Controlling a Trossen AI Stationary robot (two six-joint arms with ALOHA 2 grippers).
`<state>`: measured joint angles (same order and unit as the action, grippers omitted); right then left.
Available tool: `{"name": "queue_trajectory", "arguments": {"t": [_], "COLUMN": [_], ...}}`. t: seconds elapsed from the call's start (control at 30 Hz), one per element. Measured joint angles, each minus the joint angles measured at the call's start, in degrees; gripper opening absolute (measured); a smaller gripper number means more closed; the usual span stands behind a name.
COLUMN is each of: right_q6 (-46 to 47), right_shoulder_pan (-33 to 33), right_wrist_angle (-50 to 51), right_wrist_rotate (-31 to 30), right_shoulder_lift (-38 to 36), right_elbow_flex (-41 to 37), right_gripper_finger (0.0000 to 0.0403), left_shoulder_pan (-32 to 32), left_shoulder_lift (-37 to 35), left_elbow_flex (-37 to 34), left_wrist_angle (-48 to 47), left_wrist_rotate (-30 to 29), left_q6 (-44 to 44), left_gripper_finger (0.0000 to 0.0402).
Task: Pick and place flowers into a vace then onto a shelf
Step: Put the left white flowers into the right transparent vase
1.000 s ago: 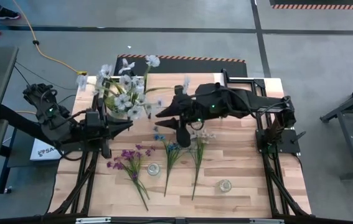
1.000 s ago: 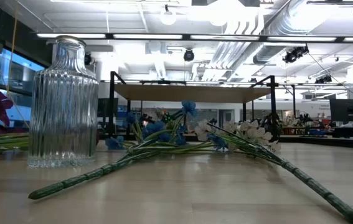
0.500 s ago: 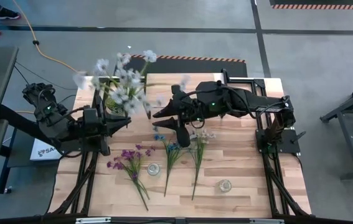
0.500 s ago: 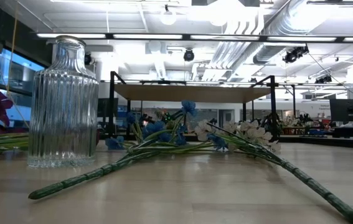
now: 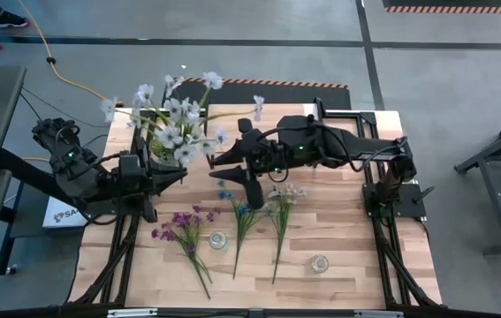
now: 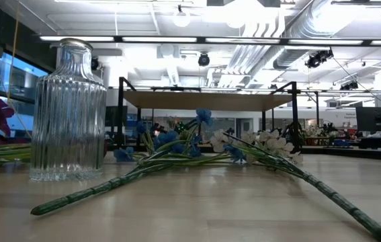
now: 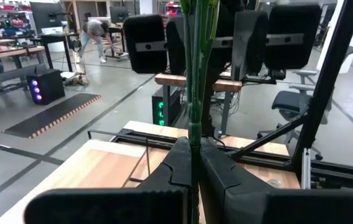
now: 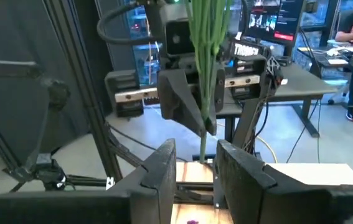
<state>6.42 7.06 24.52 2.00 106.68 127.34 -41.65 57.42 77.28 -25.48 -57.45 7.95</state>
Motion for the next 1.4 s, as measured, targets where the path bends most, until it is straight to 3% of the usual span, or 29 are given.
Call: {"name": "queue_trajectory", "arguments": {"t": [0.4,1.2,1.4], "right_q6": [0.1,1.0,1.0], "right_shoulder_pan": [-0.1,-0.3,-0.3], "right_wrist_angle": [-9.8,-14.1,-13.9], "right_wrist_rotate": [1.4,1.9,2.2], "right_shoulder_lift": [2.7,4.5,4.5], "right_elbow_flex": [0.1,0.1,0.1], "right_gripper_finger": [0.0108,0.0108,0.0134], "left_shoulder_pan": [0.0,0.0,0.0], "left_shoulder_lift": [1.7,2.5,2.5], "left_elbow_flex": [0.0,0.0,0.0], "left_wrist_angle": [1.9,2.6,2.6], "left_wrist_rotate": [-0.3,-0.7,-0.7], "left_q6": [-0.2,-0.2,-0.2], "left_gripper_finger": [0.0042,0.0042,0.0042]}}
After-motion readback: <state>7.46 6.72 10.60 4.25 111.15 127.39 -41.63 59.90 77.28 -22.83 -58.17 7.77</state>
